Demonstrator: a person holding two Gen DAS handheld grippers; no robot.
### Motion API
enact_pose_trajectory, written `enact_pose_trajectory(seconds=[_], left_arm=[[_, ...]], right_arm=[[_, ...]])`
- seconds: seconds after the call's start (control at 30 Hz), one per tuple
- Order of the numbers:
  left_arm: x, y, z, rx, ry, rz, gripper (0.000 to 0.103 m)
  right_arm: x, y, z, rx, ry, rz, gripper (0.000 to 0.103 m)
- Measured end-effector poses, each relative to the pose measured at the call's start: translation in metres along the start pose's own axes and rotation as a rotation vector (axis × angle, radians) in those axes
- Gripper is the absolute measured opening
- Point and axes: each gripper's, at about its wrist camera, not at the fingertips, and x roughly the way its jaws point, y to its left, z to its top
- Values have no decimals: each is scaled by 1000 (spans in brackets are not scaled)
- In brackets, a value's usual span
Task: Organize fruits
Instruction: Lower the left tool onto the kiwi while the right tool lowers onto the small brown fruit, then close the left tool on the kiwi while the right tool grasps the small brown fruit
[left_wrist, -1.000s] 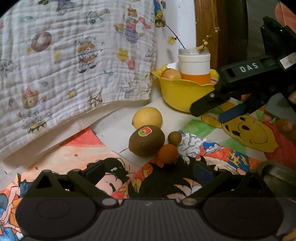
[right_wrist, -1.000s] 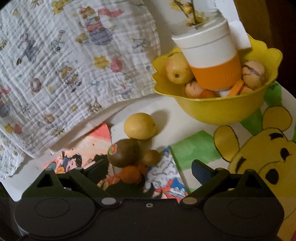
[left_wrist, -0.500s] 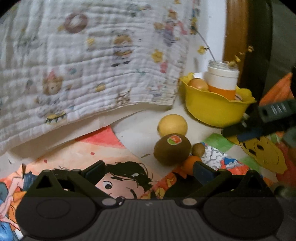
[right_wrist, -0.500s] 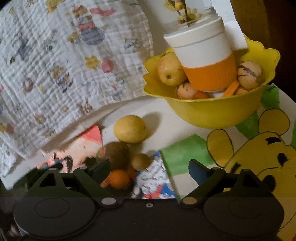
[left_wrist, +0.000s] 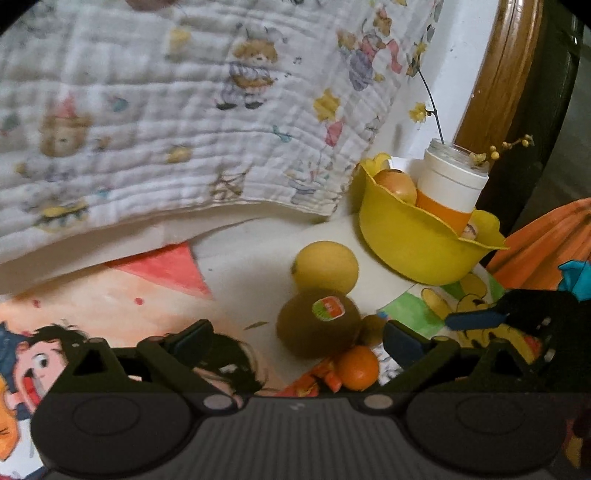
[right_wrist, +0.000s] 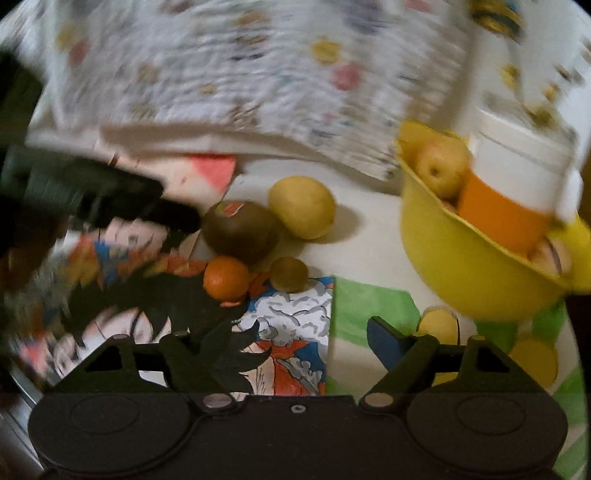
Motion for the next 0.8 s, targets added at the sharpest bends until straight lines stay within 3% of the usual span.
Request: enact_pose_trajectory(seconds=[0.1,0.33,0.5,0.7,0.8], left_arm=[[10,0,6,-36,26,-19,95],[31,3,10,-71,86,-54,85],[42,1,10,-66,116,-48,78],[46,1,11,-75,122,-57,78],[48,1,12,-83,120,-81,68]], right_arm=[[5,8,2,-74,-10,-7,71],[17,5,3,-101,-25,-23,56],[25,-1,5,-94,-31,-10,55],[33,-2,13,-80,-47,26,52],[38,-2,15,-67,-50,27,51]])
